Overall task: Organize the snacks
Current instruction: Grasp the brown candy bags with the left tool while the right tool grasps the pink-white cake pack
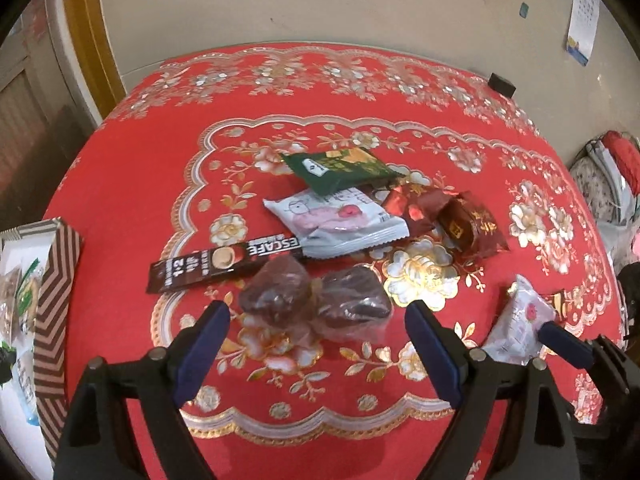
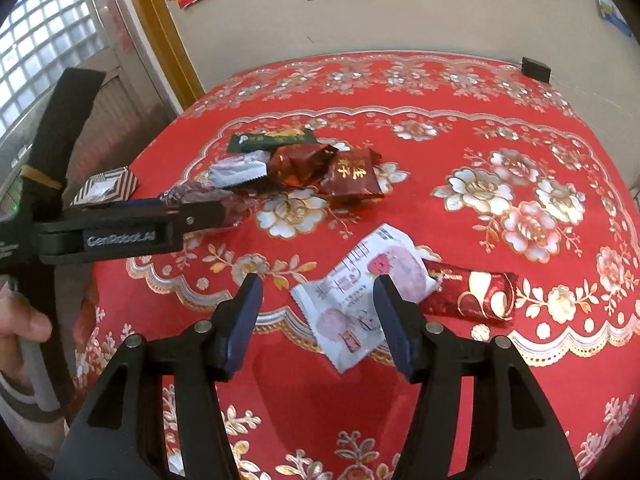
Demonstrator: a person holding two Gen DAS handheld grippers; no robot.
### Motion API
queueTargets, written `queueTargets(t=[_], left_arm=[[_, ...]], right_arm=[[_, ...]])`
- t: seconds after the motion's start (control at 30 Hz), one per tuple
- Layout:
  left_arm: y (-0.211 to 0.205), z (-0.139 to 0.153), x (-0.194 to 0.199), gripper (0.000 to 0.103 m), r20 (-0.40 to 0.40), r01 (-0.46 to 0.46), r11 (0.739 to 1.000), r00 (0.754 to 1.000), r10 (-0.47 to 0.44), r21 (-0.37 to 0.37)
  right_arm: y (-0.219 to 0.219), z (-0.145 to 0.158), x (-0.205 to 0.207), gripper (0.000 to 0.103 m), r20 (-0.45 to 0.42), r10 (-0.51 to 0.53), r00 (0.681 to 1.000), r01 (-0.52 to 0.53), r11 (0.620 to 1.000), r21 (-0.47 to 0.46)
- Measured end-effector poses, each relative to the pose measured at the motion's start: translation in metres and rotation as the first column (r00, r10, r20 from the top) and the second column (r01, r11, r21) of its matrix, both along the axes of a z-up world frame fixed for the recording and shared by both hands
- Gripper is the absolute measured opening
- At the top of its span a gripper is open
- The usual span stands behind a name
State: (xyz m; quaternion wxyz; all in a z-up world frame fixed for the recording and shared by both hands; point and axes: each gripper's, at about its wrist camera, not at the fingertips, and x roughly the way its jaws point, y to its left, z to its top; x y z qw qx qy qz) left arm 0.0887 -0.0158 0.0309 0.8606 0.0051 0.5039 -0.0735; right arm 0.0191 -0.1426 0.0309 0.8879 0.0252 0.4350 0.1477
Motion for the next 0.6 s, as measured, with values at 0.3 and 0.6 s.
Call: queueTargets(t=[0.3,0.6], left_arm=[[-0.003,-0.003,0.007,0.090,0.016,0.005,1.000,1.000,-0.005,0.013],[-0.002,-0.004,0.011,0.091,0.009,-0.003,1.000,1.000,0.002,0.028]], right_arm=[[-0.013,0.003,-0.005,0.058,-0.004,-0.051,0.999,0.051,0.999,0.002],[-0.022,-0.012,0.014,0.058,-0.121,-0.102,0.987,0.111,0.991,0.068]])
